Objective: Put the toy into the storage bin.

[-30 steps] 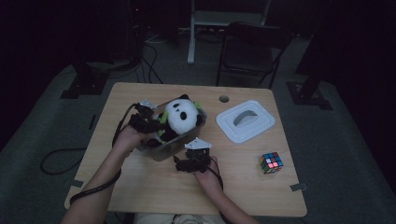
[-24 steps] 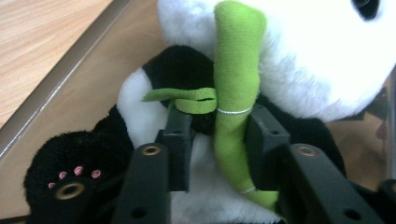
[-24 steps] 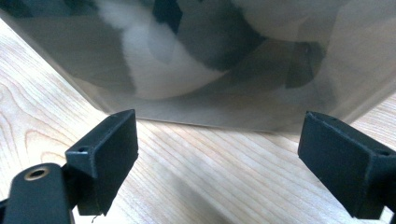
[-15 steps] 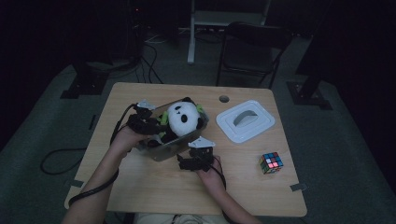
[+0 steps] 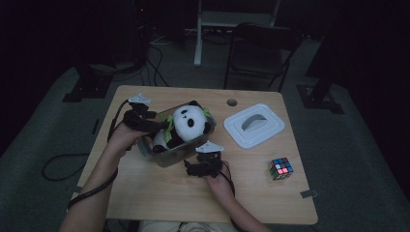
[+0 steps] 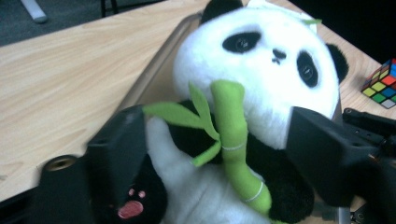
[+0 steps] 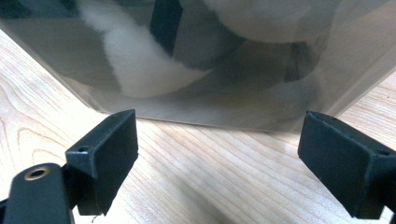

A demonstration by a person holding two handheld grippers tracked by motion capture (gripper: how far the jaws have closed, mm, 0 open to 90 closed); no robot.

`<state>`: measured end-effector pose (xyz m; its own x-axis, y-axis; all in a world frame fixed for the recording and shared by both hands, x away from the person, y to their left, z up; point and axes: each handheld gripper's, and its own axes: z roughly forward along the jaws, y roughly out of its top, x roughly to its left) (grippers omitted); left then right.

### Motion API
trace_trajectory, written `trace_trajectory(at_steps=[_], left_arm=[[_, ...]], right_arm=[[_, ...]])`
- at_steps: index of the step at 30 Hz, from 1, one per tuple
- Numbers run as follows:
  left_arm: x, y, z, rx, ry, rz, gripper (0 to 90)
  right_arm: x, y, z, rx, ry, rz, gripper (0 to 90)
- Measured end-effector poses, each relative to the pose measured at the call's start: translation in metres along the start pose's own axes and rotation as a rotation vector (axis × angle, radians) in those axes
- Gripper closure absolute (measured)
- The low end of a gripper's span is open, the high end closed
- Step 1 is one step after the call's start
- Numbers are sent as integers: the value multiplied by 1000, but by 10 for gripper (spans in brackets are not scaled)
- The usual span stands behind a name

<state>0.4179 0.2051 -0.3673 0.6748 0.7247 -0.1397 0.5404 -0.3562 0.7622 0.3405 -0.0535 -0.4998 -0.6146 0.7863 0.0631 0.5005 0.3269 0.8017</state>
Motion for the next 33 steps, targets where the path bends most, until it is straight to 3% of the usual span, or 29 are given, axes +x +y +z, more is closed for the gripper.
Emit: trace_trajectory(at_steps=[6, 8, 11, 14, 22, 28, 30, 33], left_arm=[[16, 5, -2, -9, 26, -6, 173], [22, 6, -2, -5, 50, -11, 106], [32, 6, -2, -15, 68, -38, 98], [45, 4, -2, -28, 82, -79, 26], [78, -12, 5, -101, 179, -104, 29], [103, -29, 20, -102, 250, -169, 43], [111, -34, 24, -112, 248, -199, 43], [119, -40, 33, -98, 259, -210, 43]], right_arm=[[0, 0, 0, 9, 4, -2, 120], [-1, -1, 0, 7, 9, 1, 120], [-2, -1, 1, 12, 12, 1, 120], [-3, -2, 1, 12, 16, 3, 120], [-4, -2, 2, 16, 27, 9, 120], [-3, -3, 4, 24, 34, 5, 120], [-3, -4, 5, 25, 35, 4, 120], [-3, -5, 6, 26, 35, 6, 120]])
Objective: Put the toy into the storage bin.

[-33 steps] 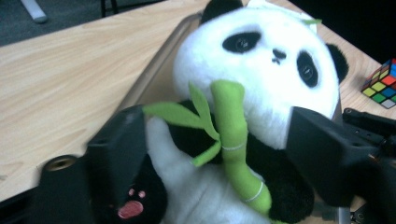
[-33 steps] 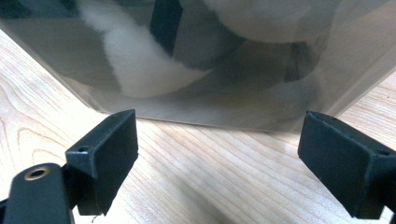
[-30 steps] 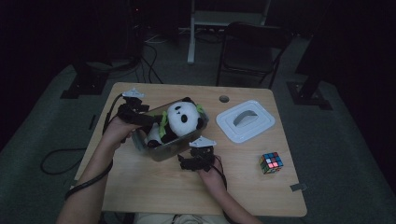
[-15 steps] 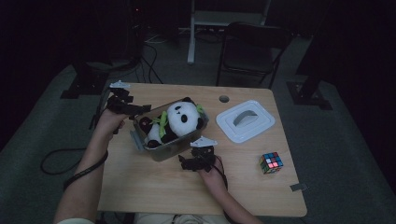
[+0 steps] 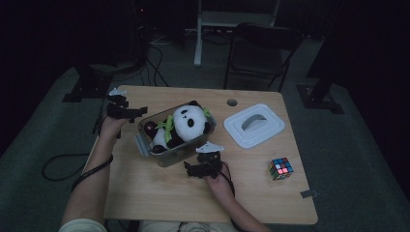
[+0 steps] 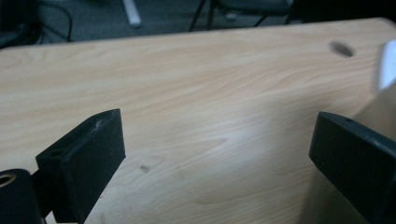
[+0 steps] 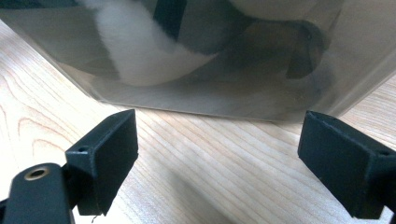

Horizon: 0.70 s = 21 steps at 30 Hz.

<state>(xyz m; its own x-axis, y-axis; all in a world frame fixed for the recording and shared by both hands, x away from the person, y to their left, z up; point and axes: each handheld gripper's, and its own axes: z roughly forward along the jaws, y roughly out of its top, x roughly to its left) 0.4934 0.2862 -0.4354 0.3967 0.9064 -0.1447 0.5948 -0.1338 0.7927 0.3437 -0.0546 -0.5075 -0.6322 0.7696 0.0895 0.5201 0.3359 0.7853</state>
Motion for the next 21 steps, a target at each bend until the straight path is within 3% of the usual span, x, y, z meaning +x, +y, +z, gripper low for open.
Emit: trace_trajectory(at_steps=[2, 5, 7, 13, 18, 21], left_arm=[[5, -5, 7, 18, -10, -34, 42], [8, -12, 15, 43, 0, -42, 43], [11, -15, 18, 36, -26, -71, 42], [18, -20, 26, 50, -2, -101, 43], [17, -26, 38, 99, 10, -77, 42], [14, -28, 43, 106, -14, -73, 42]], right_arm=[[-1, 0, 0, 1, -1, 1, 120], [-2, -1, 0, 0, -4, 6, 120], [-3, -1, -1, -1, -5, 7, 120], [-4, -2, -1, 5, -7, 11, 120], [-5, -3, 0, 5, -3, 16, 120], [-6, -3, -1, 0, -7, 15, 120]])
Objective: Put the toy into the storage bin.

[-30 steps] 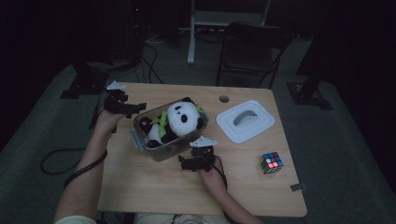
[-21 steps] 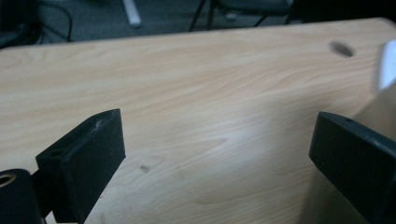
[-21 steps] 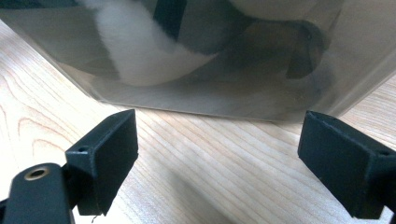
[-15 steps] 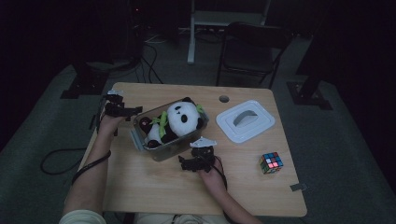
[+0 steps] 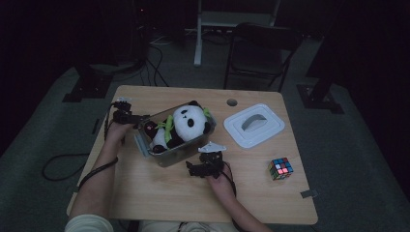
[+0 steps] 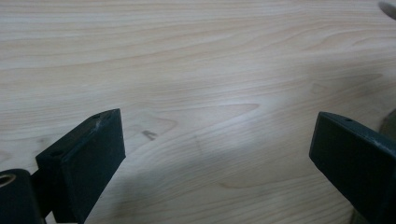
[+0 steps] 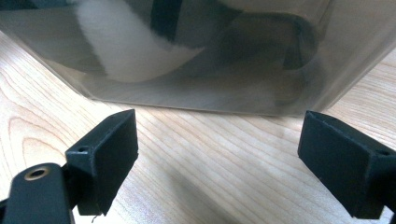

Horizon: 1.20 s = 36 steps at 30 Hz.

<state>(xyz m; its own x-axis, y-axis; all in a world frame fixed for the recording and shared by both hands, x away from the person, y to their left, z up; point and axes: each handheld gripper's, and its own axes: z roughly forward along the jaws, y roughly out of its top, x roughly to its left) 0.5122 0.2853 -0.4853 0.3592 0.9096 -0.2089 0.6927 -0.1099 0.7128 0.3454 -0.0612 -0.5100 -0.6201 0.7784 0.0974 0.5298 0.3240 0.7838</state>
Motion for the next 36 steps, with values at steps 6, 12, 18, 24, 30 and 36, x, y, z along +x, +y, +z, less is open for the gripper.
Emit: trace_trajectory(at_steps=[6, 12, 18, 24, 30, 36], left_arm=[[-11, -1, 3, 13, -16, 51, 42], [-18, -4, 2, 9, -20, 55, 44], [-26, -11, 0, 11, -22, 73, 44], [-38, -20, -6, 11, -38, 113, 44], [-51, -28, -15, 14, -43, 157, 43], [-61, -38, -19, 18, -60, 177, 43]], right_arm=[[-4, -1, -1, 0, -15, 8, 120], [-7, -2, -4, 1, -26, 16, 120], [-11, -3, -6, -3, -32, 31, 120], [-15, -5, -8, -9, -40, 51, 120], [-18, -8, -11, -7, -37, 70, 121], [-26, -11, -17, -3, -53, 74, 120]])
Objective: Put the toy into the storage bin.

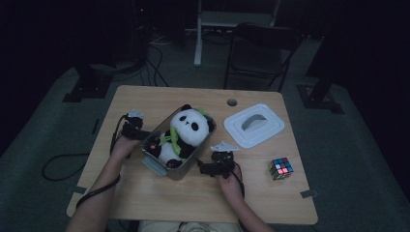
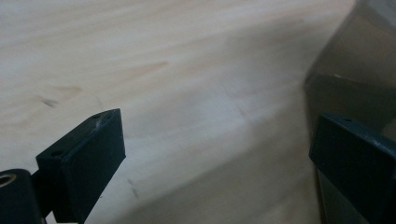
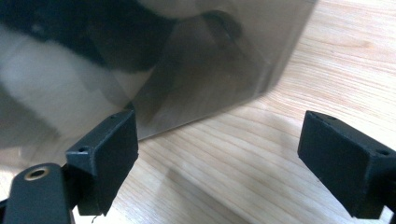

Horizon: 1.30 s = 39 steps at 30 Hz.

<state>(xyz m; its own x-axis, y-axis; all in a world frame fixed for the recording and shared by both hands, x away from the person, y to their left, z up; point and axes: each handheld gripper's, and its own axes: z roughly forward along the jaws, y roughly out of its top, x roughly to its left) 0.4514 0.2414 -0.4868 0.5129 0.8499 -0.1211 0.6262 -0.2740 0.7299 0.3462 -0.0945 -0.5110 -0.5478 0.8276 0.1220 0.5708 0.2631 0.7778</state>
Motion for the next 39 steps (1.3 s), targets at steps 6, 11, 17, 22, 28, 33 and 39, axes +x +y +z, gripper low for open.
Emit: trace_trajectory(at_steps=[6, 11, 17, 22, 28, 33, 39], left_arm=[[-19, -6, -2, 14, -39, 33, 31], [-37, -7, -5, 8, -68, 62, 28], [-53, -9, -9, 12, -48, 92, 28], [-63, -12, -9, 23, -62, 95, 28], [-76, -14, -9, 32, -83, 98, 28], [-85, -16, -10, 41, -100, 106, 28], [-93, -18, -11, 48, -128, 130, 28]], right_arm=[[-14, -2, -10, -18, -22, 20, 121], [-24, -6, -16, -15, -38, 23, 122], [-33, -7, -26, -33, -53, 18, 123], [-42, -5, -33, -31, -43, 14, 133], [-54, -8, -41, -20, -33, 19, 135], [-64, -7, -44, -2, -12, 21, 147], [-71, -7, -48, 9, -28, 18, 150]])
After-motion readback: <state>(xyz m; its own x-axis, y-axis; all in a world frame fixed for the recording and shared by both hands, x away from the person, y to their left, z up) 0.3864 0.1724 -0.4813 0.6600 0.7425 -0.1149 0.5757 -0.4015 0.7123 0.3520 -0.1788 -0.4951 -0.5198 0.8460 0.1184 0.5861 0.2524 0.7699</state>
